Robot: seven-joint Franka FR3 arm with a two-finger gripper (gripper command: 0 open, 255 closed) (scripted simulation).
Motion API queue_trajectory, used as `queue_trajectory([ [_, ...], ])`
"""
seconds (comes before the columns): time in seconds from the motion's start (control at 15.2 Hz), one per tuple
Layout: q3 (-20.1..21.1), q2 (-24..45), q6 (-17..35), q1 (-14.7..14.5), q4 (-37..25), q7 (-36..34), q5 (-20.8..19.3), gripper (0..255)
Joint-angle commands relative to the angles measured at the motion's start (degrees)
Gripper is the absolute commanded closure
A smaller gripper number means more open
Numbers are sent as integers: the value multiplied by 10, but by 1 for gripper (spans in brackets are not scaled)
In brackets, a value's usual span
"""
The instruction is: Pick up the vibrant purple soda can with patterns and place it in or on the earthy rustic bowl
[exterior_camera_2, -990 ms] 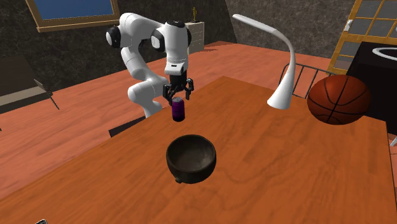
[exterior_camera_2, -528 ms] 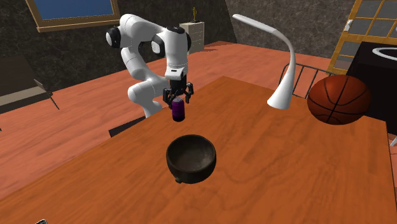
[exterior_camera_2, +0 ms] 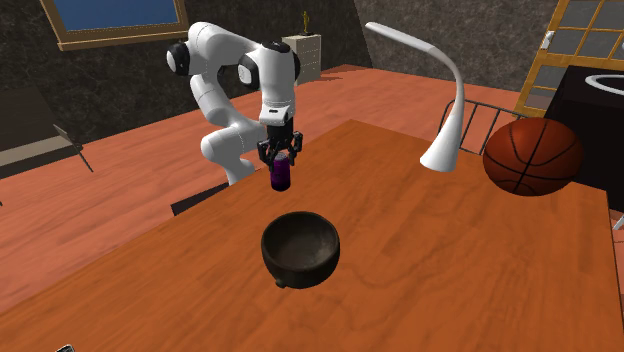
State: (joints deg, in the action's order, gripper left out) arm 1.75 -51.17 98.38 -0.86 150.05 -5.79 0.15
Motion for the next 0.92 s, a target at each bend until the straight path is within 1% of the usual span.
queue_trajectory([
  [0.0, 0, 0, 0, 0, 0, 0, 0, 255],
  [0.26, 0, 0, 0, 0, 1, 0, 0, 255],
  [0.86, -1, 11, -65, 1, -75, 1, -1, 255],
])
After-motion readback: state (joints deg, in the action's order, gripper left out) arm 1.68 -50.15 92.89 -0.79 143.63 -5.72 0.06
